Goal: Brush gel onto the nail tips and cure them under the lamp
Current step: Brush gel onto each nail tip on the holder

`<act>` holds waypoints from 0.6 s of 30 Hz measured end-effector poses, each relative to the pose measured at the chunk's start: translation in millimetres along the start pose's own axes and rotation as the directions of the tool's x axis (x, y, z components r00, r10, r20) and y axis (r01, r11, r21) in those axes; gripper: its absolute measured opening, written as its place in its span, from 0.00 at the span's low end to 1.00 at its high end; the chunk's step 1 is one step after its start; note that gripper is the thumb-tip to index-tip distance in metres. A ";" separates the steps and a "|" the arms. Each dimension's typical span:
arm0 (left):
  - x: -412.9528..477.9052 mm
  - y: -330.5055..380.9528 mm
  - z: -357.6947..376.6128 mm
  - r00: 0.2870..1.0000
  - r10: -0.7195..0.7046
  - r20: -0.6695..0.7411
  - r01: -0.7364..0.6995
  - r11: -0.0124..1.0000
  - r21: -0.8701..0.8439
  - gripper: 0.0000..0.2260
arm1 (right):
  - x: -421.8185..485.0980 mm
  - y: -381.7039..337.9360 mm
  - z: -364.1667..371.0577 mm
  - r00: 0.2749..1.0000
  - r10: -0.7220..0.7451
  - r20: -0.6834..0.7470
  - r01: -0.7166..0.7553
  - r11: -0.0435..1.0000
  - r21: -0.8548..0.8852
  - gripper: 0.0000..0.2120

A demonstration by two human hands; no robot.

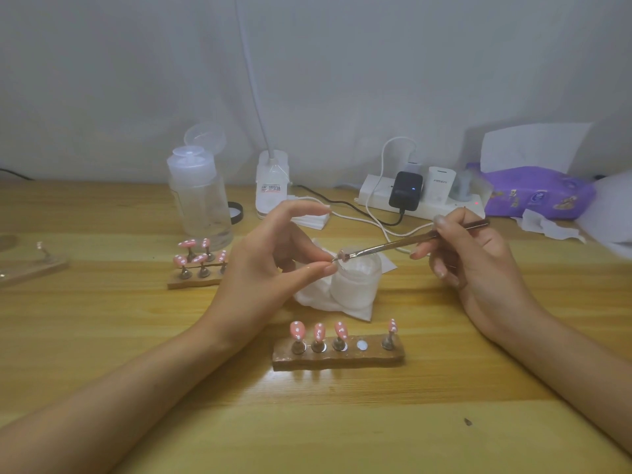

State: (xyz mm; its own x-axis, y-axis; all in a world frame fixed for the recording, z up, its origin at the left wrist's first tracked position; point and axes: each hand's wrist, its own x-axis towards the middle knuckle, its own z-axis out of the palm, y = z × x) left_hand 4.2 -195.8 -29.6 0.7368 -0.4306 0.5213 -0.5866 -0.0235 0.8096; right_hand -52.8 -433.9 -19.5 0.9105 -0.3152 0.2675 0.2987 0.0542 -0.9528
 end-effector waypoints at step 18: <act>-0.3 1.5 1.1 0.999 -0.041 -0.010 0.040 0.999 -0.028 0.23 | -0.8 0.5 0.3 1.000 -0.005 0.017 0.006 1.000 -0.019 0.11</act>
State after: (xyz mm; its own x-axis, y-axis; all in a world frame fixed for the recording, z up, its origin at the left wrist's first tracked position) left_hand 2.7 -196.7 -28.9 0.7634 -0.4199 0.4909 -0.5469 -0.0159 0.8370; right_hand -53.3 -433.4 -20.1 0.9135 -0.2998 0.2750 0.2983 0.0342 -0.9538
